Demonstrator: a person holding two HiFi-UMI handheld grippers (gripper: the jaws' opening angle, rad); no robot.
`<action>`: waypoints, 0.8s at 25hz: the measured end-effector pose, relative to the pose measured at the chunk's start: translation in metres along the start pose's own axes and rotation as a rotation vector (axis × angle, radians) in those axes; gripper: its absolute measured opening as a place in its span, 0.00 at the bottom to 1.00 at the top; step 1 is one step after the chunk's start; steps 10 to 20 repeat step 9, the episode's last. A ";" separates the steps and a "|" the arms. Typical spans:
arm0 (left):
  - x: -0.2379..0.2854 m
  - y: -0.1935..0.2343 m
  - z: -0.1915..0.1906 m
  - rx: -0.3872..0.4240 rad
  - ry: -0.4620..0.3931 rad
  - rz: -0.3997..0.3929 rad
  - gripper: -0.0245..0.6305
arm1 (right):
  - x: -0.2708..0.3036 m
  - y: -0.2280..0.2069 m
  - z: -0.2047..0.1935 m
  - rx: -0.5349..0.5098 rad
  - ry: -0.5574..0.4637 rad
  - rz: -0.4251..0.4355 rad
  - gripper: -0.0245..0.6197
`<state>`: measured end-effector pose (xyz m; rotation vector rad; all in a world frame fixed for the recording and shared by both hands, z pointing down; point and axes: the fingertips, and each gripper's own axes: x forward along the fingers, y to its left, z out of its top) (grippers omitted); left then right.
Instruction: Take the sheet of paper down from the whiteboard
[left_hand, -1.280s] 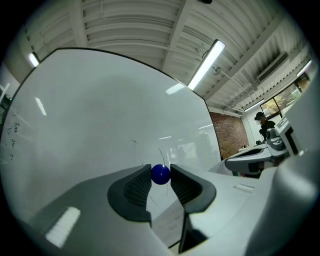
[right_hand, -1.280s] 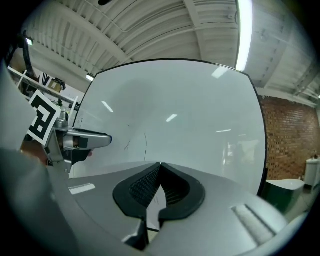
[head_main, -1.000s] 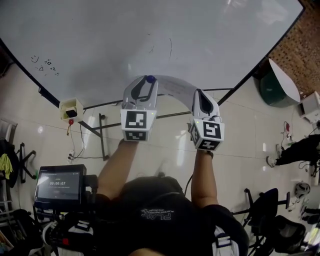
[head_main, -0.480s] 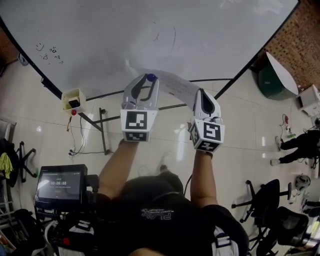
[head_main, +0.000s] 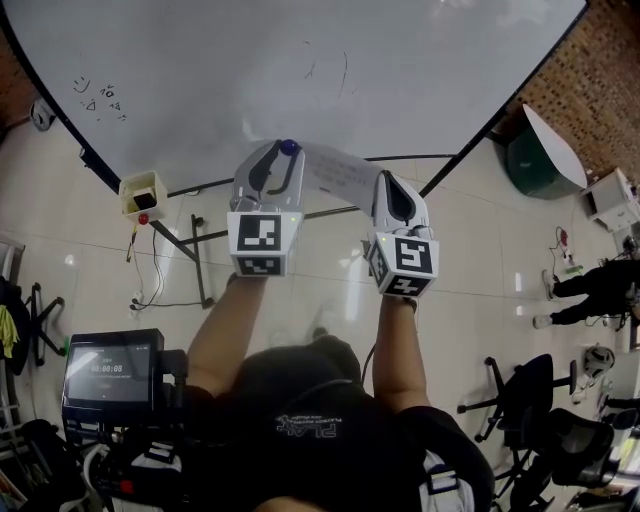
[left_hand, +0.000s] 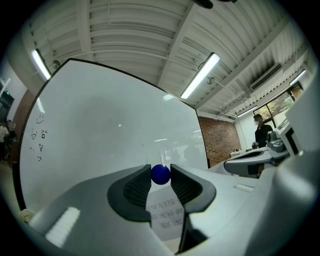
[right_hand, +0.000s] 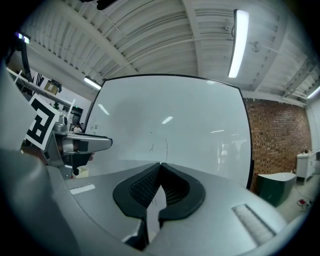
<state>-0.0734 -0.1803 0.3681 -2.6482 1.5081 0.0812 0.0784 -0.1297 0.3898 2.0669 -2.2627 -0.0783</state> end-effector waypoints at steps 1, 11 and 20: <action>-0.001 -0.001 -0.001 0.002 0.001 -0.001 0.22 | 0.000 0.002 0.000 -0.001 -0.001 0.001 0.06; 0.002 0.006 -0.002 -0.013 -0.002 -0.007 0.22 | 0.004 0.009 0.000 -0.001 -0.012 0.000 0.06; 0.002 0.006 -0.002 -0.013 -0.002 -0.007 0.22 | 0.004 0.009 0.000 -0.001 -0.012 0.000 0.06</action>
